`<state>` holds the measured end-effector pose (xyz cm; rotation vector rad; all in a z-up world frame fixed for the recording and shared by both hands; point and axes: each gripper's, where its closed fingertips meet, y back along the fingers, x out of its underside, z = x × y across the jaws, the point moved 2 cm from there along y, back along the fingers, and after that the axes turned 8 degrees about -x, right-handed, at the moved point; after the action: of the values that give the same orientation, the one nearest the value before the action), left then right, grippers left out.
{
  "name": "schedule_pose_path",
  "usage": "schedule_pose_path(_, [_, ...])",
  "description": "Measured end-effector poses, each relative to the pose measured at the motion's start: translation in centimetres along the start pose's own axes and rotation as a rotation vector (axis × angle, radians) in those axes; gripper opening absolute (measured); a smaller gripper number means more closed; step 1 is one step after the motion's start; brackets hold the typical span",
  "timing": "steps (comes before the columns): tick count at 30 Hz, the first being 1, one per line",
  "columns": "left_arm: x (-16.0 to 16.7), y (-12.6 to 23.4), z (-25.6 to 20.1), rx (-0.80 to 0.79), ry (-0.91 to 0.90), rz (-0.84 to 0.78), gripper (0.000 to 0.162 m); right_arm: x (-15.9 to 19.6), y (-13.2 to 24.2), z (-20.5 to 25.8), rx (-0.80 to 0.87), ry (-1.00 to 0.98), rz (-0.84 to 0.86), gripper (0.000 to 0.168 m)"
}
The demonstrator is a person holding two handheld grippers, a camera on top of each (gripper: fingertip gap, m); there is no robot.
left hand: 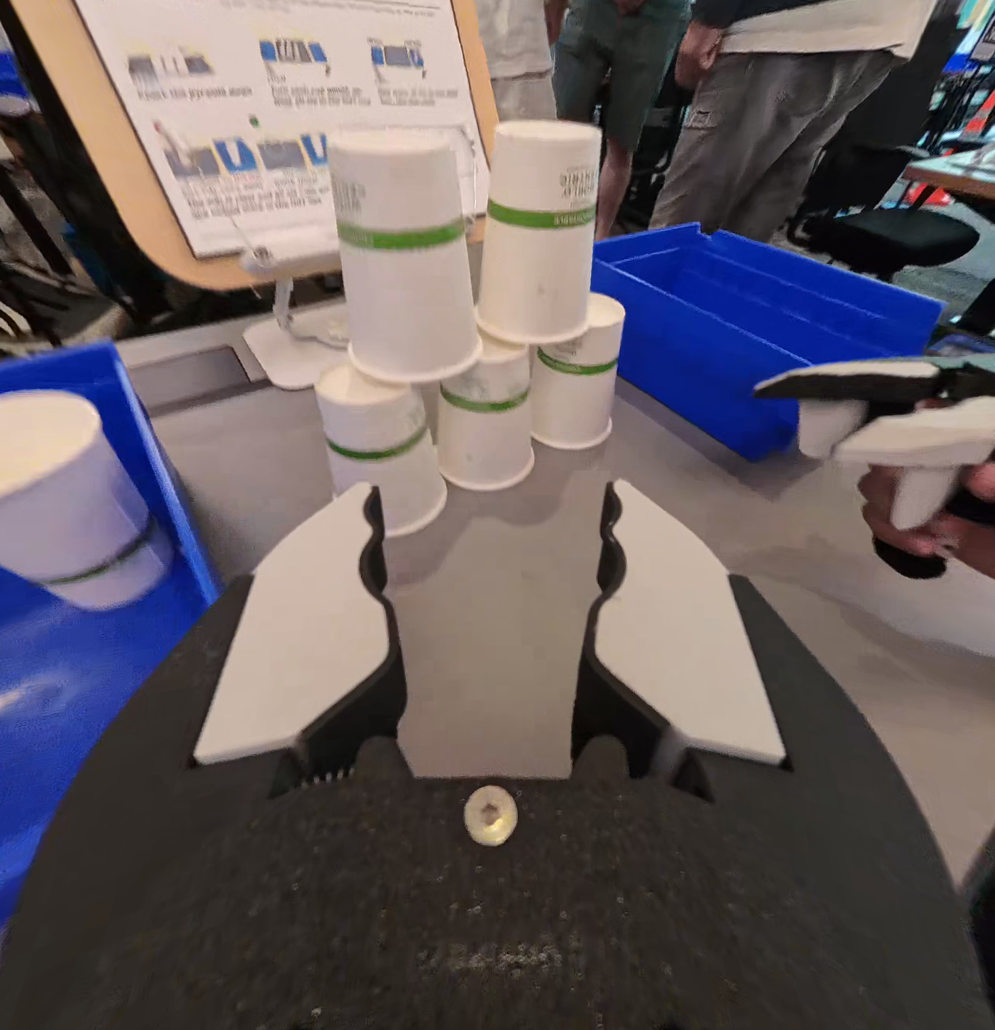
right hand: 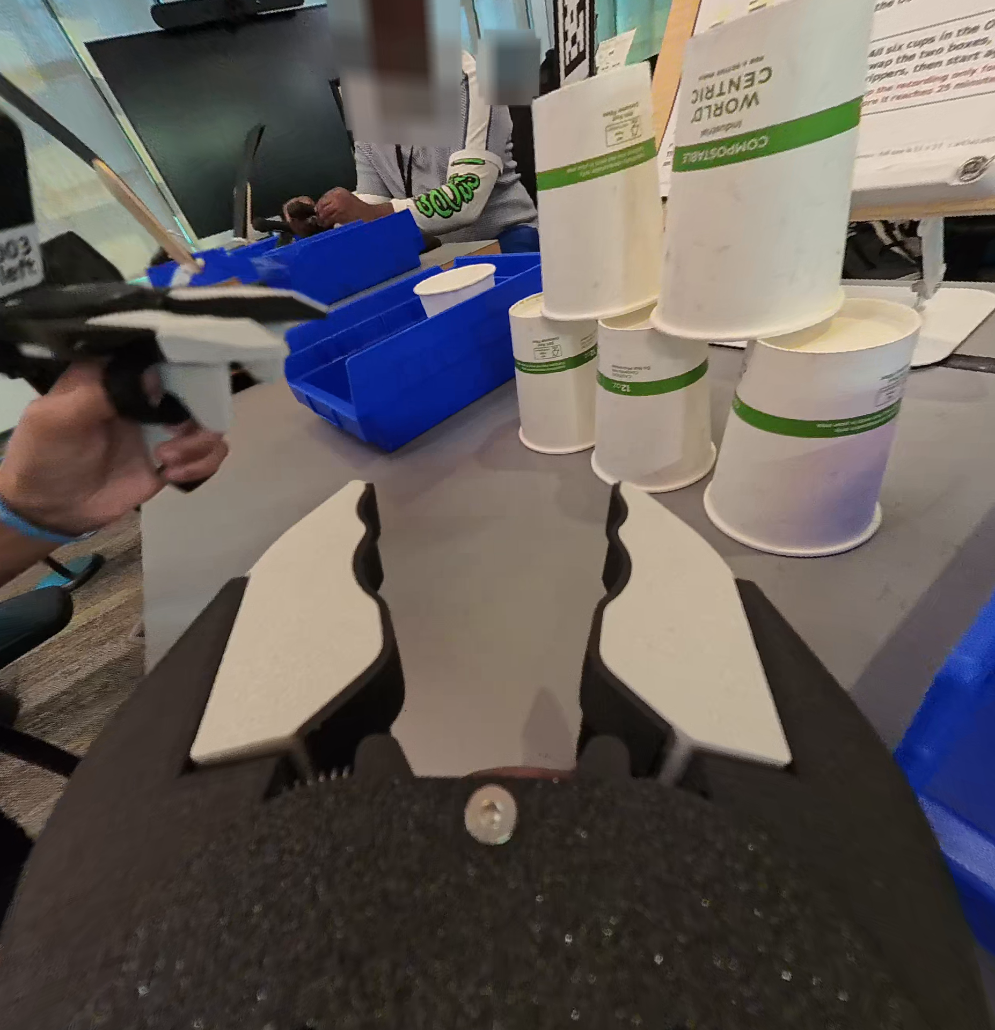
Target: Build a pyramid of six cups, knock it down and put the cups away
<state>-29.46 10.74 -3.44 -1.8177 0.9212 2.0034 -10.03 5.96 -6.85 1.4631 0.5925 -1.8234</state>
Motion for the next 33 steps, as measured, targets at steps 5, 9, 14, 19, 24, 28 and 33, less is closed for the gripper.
schedule_pose_path(5, [3.9,1.6,-0.4,0.004,0.105,0.029,0.074,0.3,0.0,0.0,0.042,0.048,0.013,0.077])
schedule_pose_path(9, [3.9,2.1,-0.1,0.037,0.084,0.059,0.074,0.9,-0.4,0.1,0.038,0.067,0.043,0.077])
schedule_pose_path(14, [1.5,1.2,5.7,0.083,-0.297,0.265,0.063,1.2,-0.6,0.2,0.022,0.054,0.051,0.076])
schedule_pose_path(19, [0.9,-3.9,16.5,0.055,-0.642,0.537,0.054,1.7,-1.2,0.5,-0.001,0.042,0.073,0.075])
schedule_pose_path(24, [2.2,-8.8,20.8,0.119,-0.749,0.747,0.055,1.6,-1.1,0.4,0.002,0.037,0.073,0.074])
schedule_pose_path(28, [3.5,-10.1,20.7,0.211,-0.763,0.833,0.013,1.9,-1.0,0.2,0.007,0.019,0.077,0.073])
schedule_pose_path(33, [2.7,-9.1,21.0,0.217,-0.656,0.809,0.001,2.2,-0.8,0.2,-0.002,-0.018,0.075,0.071])
